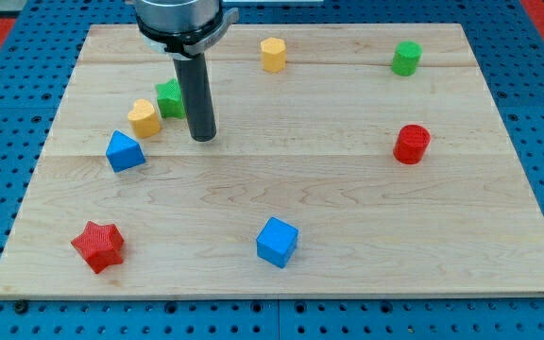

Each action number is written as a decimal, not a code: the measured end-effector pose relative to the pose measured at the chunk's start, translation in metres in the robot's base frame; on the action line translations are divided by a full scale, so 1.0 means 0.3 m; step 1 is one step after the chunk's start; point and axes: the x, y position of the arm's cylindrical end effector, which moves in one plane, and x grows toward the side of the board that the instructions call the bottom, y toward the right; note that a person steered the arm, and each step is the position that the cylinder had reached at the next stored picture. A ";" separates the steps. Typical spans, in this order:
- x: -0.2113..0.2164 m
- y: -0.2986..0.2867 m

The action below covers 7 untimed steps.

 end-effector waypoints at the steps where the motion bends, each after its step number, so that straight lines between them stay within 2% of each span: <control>1: -0.002 -0.019; 3: -0.214 -0.026; 4: -0.275 -0.026; 5: -0.275 -0.025; 6: -0.237 0.095; 7: -0.139 0.144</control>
